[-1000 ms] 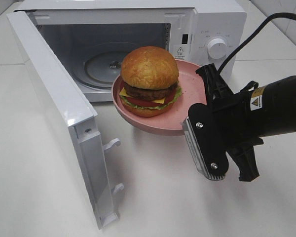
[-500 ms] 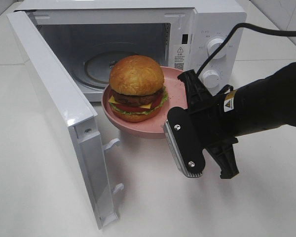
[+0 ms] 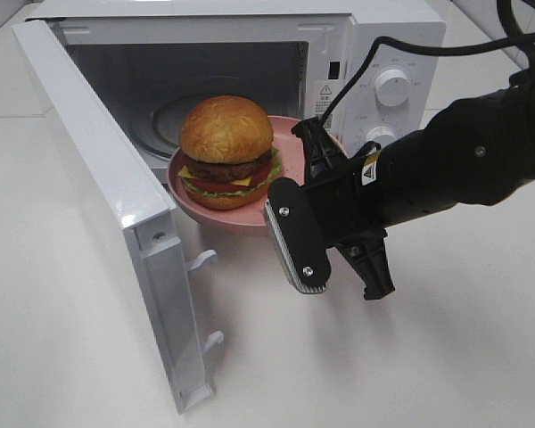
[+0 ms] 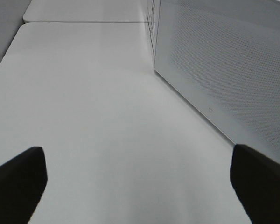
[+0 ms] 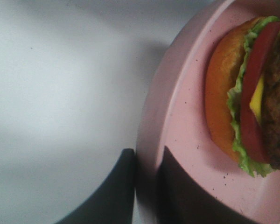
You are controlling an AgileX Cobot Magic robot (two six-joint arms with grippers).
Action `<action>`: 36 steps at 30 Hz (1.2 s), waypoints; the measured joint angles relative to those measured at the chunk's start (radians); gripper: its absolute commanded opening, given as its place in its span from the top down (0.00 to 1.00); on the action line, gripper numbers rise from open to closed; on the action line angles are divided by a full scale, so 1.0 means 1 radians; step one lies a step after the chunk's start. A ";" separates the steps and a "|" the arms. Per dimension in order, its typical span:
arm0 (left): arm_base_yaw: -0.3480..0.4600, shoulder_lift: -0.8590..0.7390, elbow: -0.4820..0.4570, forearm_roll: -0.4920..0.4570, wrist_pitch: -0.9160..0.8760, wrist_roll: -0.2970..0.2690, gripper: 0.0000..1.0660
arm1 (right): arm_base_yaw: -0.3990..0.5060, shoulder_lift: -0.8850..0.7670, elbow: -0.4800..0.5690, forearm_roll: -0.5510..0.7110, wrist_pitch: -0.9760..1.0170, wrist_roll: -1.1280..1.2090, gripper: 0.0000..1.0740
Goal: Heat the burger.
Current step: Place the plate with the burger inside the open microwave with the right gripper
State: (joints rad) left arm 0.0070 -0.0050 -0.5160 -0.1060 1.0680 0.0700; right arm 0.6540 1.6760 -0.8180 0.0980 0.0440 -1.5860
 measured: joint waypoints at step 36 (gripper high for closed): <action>0.000 0.000 0.000 0.000 0.000 0.000 0.06 | -0.005 0.267 -0.319 -0.002 0.039 0.010 0.94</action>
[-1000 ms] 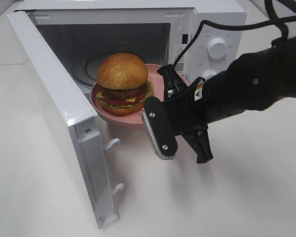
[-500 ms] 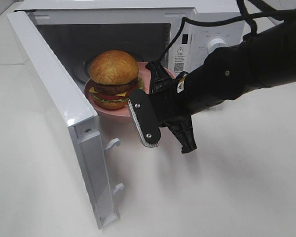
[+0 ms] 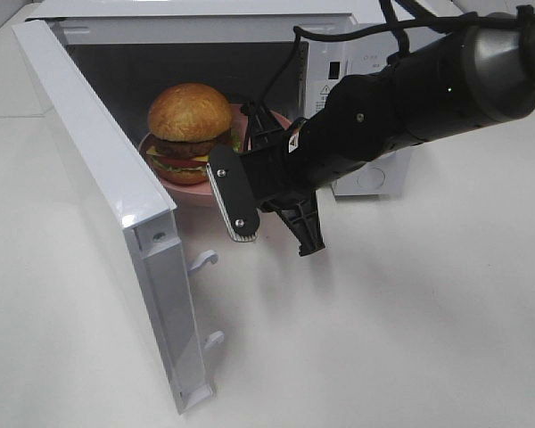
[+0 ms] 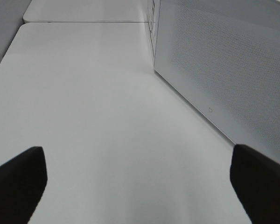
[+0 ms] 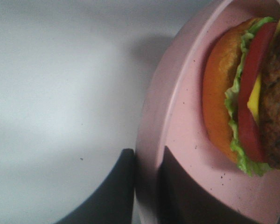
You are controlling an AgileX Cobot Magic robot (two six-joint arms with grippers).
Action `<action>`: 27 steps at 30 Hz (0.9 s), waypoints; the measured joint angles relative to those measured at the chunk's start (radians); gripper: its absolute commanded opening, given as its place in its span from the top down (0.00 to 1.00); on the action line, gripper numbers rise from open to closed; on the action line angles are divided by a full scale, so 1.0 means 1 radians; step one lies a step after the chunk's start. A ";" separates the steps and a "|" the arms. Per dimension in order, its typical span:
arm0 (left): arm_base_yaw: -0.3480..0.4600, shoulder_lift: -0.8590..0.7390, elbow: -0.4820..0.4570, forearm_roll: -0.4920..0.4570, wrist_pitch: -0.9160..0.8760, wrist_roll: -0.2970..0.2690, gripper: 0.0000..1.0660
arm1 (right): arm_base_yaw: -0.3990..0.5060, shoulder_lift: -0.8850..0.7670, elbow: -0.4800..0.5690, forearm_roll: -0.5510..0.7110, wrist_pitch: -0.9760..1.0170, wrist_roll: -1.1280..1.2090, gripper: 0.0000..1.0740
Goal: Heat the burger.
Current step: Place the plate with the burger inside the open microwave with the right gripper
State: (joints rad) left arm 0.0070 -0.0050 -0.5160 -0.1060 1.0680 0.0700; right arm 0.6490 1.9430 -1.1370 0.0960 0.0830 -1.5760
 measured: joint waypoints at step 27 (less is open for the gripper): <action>0.000 0.000 0.000 0.000 0.000 0.000 0.06 | -0.037 0.238 -0.392 -0.213 0.113 0.285 0.93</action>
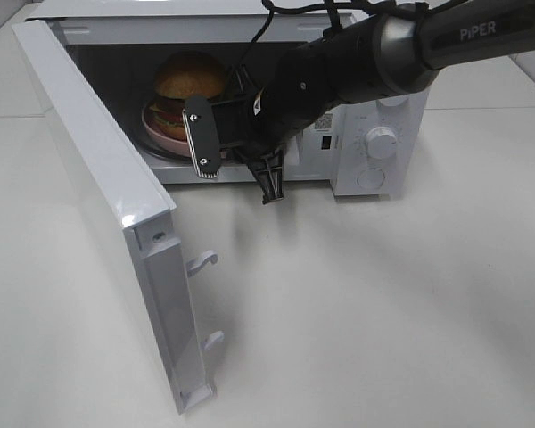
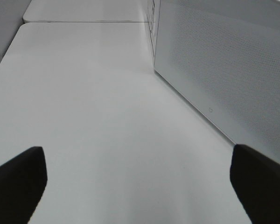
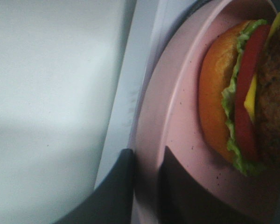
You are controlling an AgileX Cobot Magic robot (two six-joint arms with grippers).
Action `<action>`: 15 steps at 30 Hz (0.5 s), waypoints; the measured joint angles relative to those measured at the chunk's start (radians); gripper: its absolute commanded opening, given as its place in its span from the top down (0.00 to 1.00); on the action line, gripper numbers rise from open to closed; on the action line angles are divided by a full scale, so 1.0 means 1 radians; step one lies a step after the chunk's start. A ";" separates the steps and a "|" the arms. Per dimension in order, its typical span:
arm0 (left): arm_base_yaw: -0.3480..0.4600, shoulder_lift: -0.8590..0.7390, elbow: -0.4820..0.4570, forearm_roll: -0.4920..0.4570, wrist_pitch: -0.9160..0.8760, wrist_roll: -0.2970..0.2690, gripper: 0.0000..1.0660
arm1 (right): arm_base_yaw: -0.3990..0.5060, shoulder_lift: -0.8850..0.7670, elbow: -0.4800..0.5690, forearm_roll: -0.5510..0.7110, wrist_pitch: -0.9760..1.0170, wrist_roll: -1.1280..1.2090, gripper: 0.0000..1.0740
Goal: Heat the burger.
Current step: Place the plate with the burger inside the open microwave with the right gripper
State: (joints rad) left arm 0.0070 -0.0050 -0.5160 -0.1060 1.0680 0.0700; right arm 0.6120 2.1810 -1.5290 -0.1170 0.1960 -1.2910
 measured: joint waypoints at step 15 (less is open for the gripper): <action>0.000 0.000 0.000 0.001 0.000 0.000 0.06 | 0.000 0.072 -0.122 -0.051 0.048 0.040 0.89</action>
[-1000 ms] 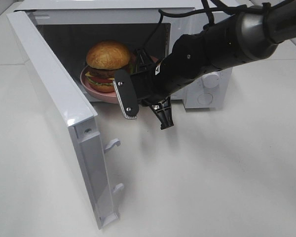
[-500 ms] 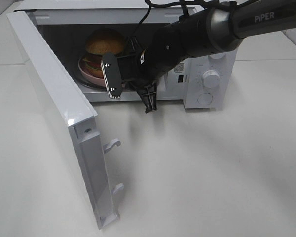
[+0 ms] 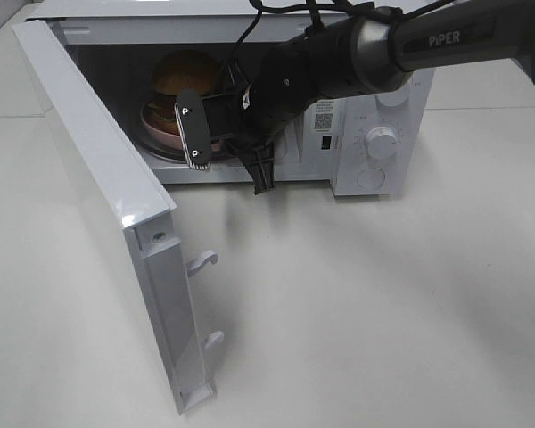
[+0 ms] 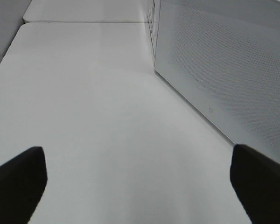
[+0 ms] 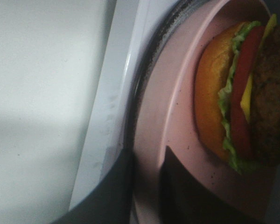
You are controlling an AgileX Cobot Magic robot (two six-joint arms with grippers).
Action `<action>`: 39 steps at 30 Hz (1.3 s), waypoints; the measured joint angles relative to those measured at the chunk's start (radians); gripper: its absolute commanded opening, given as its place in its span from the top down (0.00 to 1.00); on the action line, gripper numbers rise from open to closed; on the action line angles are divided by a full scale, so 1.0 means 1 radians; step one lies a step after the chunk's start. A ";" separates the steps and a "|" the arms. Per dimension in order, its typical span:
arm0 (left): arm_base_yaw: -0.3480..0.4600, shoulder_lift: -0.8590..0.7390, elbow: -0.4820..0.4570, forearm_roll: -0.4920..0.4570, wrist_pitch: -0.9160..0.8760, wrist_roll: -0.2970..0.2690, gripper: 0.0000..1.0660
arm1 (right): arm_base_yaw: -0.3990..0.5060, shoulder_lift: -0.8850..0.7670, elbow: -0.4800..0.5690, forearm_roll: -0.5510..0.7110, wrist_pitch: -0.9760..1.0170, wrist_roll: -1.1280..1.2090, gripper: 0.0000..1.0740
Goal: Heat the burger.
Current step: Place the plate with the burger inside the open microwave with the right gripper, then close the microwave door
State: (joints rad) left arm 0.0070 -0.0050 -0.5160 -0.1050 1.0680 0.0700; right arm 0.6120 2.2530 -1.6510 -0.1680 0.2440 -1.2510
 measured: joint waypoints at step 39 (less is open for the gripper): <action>0.000 0.000 0.000 0.000 0.000 0.000 0.06 | 0.024 -0.203 0.287 -0.022 0.003 0.068 0.44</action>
State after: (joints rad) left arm 0.0070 -0.0050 -0.5160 -0.1050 1.0680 0.0700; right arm 0.6360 2.0500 -1.3640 -0.1900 0.2470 -1.1830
